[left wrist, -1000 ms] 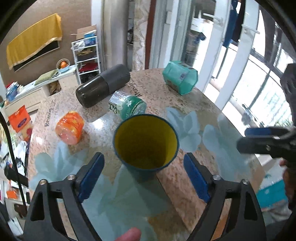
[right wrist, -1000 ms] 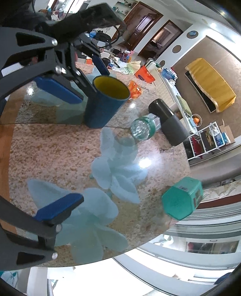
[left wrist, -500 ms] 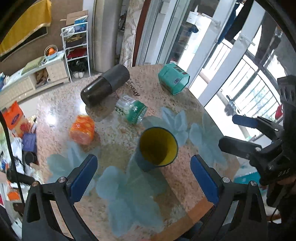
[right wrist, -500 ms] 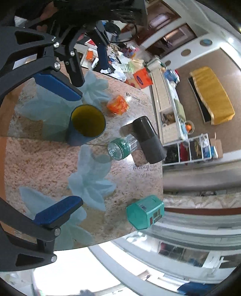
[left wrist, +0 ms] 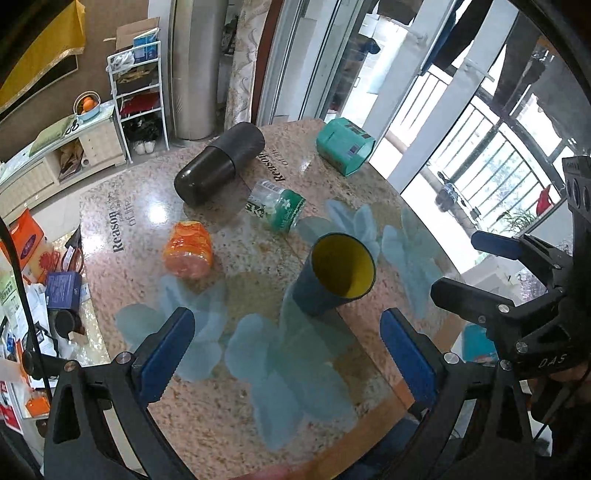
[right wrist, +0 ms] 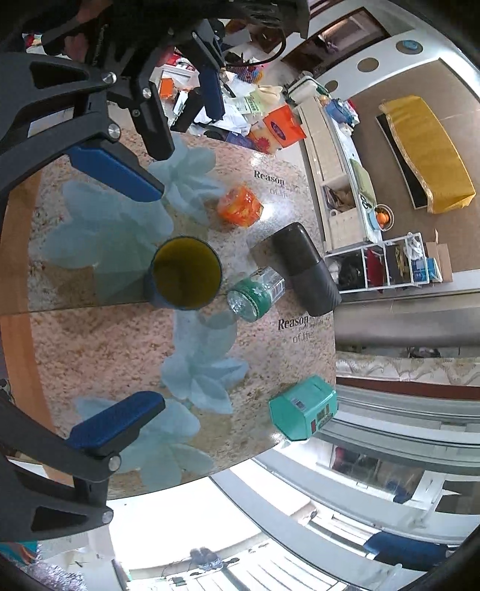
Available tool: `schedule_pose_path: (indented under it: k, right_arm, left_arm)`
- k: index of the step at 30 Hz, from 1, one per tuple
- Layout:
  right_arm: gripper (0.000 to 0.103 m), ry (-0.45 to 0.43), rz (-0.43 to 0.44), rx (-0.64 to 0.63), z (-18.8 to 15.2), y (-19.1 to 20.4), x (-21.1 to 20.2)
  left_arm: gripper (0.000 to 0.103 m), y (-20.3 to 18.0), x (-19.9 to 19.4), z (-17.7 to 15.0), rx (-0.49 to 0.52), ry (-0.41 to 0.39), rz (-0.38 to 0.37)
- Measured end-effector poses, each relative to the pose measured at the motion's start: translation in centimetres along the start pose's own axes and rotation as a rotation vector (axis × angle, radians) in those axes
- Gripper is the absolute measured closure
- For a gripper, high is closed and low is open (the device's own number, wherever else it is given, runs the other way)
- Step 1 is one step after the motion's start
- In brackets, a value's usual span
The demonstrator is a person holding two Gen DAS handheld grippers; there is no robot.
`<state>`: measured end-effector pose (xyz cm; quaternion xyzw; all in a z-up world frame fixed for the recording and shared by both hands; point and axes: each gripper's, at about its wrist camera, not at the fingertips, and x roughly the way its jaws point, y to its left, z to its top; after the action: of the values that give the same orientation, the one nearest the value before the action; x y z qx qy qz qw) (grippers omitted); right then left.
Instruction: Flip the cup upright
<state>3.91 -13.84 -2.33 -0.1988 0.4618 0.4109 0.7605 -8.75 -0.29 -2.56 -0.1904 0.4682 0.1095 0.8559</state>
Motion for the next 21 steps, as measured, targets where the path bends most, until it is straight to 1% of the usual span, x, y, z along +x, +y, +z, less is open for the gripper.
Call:
schedule_pose_path:
  k: [6, 21]
  right_arm:
    - [0.0, -0.001, -0.02, 0.008, -0.1, 1.1, -0.4]
    - [0.0, -0.026, -0.034, 0.011, -0.1, 1.0, -0.9]
  left_arm:
    - [0.002, 1.1, -0.7, -0.5, -0.01, -0.005, -0.031]
    - [0.002, 0.4, -1.3, -0.2, 0.006, -0.046, -0.012]
